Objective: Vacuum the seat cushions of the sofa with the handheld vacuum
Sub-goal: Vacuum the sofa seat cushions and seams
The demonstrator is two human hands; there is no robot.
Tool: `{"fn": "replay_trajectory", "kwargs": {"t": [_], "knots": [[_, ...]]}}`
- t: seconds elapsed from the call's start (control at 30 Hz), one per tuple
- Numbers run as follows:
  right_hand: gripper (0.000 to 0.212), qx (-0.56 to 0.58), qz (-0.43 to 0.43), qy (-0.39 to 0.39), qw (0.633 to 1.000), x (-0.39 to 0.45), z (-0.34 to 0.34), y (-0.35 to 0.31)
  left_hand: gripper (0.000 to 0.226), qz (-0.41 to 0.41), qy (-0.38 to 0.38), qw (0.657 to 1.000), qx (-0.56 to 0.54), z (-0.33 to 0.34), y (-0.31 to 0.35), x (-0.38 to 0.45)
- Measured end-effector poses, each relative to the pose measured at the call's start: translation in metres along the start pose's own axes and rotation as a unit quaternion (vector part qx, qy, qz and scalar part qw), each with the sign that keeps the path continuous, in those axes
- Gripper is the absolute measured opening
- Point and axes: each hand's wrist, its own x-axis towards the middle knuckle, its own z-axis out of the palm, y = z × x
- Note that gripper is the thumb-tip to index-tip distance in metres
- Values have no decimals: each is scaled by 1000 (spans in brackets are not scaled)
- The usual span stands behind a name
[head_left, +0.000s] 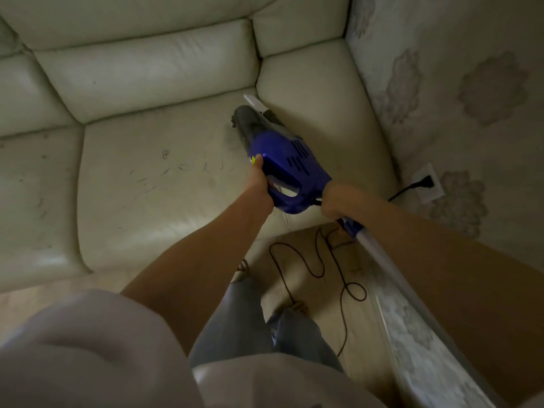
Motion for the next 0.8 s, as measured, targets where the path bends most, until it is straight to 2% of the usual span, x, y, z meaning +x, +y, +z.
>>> {"fn": "replay_trajectory", "kwargs": {"t": [0.07, 0.13, 0.17, 0.27, 0.43, 0.5, 0.57, 0.63, 0.7, 0.8], "knots": [[31, 12, 30, -20, 999, 3, -9, 0, 68, -5, -7, 1000, -13, 8, -1, -1], [13, 20, 89, -60, 994, 9, -15, -4, 68, -2, -1, 1000, -19, 11, 7, -2], [11, 27, 108, -70, 991, 12, -16, -7, 67, 0, 8, 1000, -14, 12, 13, -1], [26, 20, 100, -82, 991, 30, -18, -18, 64, 5, 31, 999, 21, 15, 29, 7], [21, 39, 132, -110, 984, 65, -30, -38, 63, -11, 31, 999, 31, 20, 52, 35], [27, 40, 150, -107, 982, 82, -33, -40, 61, -13, 32, 999, 23, 24, 58, 50], [33, 22, 164, -105, 981, 100, -36, -44, 50, -19, 30, 999, 15, 28, 66, 68], [28, 10, 164, -104, 981, 118, -40, -51, 43, -22, 39, 999, 7, 31, 77, 85], [18, 24, 153, -103, 982, 138, -43, -63, 47, -11, 51, 999, 7, 30, 93, 105], [14, 67, 127, -100, 985, 157, -48, -87, 51, -6, 56, 998, 25, 25, 121, 131]]}}
